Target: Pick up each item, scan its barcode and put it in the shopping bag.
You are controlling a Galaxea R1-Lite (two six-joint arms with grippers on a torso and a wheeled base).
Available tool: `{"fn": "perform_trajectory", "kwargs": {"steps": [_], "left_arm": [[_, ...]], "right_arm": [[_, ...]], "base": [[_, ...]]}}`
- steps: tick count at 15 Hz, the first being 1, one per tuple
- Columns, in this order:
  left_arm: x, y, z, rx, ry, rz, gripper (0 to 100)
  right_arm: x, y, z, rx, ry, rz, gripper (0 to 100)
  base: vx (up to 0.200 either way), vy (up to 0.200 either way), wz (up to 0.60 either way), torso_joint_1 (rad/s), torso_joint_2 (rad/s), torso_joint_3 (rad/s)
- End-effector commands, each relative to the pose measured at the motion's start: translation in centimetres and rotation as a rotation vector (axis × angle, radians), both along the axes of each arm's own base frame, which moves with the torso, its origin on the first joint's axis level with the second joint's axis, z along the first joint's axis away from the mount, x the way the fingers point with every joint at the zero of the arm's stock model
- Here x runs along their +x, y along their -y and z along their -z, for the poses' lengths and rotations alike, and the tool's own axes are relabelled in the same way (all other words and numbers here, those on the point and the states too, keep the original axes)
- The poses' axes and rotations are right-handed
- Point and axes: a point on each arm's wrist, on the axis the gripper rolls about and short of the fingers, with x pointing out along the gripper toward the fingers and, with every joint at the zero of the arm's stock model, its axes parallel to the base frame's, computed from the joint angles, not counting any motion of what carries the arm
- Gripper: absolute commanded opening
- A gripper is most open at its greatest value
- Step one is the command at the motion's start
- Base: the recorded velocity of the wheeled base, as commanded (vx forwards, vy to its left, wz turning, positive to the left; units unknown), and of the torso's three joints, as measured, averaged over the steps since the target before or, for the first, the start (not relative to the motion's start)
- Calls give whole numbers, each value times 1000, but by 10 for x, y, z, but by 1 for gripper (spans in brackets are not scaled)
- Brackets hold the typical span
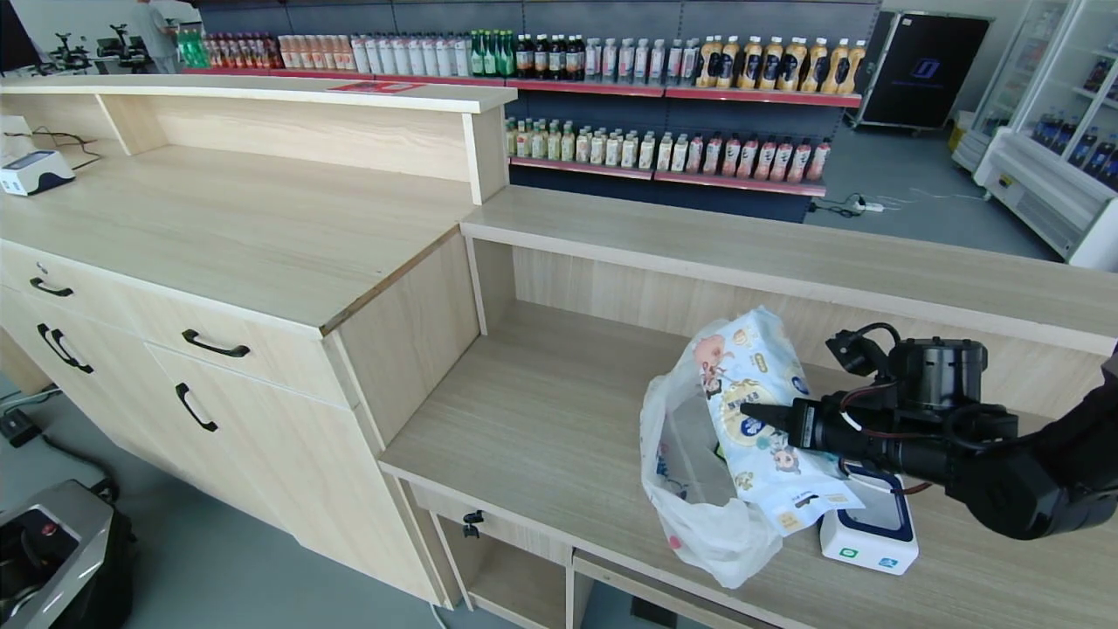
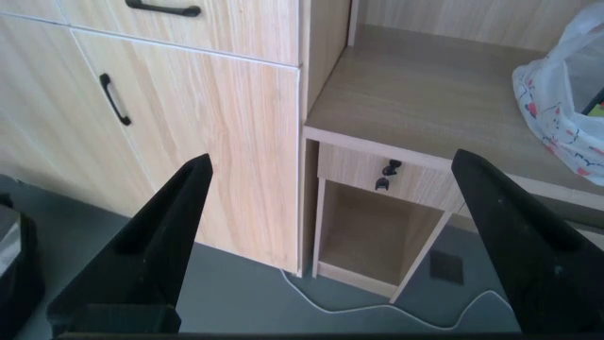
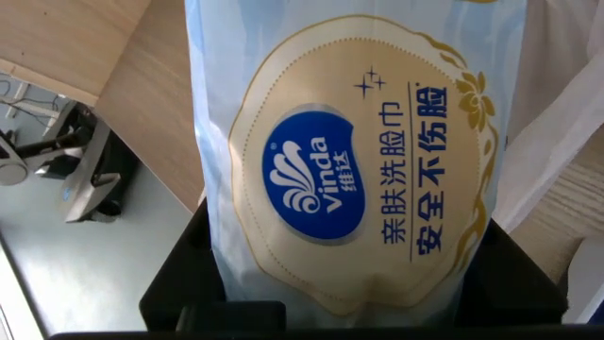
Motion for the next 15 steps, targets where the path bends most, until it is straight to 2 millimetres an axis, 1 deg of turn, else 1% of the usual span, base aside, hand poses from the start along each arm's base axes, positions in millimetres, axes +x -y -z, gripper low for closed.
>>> {"fn": "perform_trajectory", "kwargs": {"steps": [1, 5, 10, 11, 15], "left_arm": [[0, 0, 0, 0, -2, -1, 100], [0, 0, 0, 0, -2, 1, 100], [0, 0, 0, 0, -2, -1, 100], [0, 0, 0, 0, -2, -1, 100], [0, 0, 0, 0, -2, 1, 100]], "right_arm": [[5, -2, 4, 2, -6, -6, 0], [10, -7, 10, -2, -14, -22, 0], [12, -7, 16, -15, -20, -29, 0], [15, -8, 13, -13, 1, -29, 0], [21, -8, 16, -9, 40, -28, 0]], "base": [[0, 0, 0, 0, 0, 0], [0, 0, 0, 0, 0, 0], [0, 0, 0, 0, 0, 0], [0, 0, 0, 0, 0, 0], [0, 0, 0, 0, 0, 0]]}}
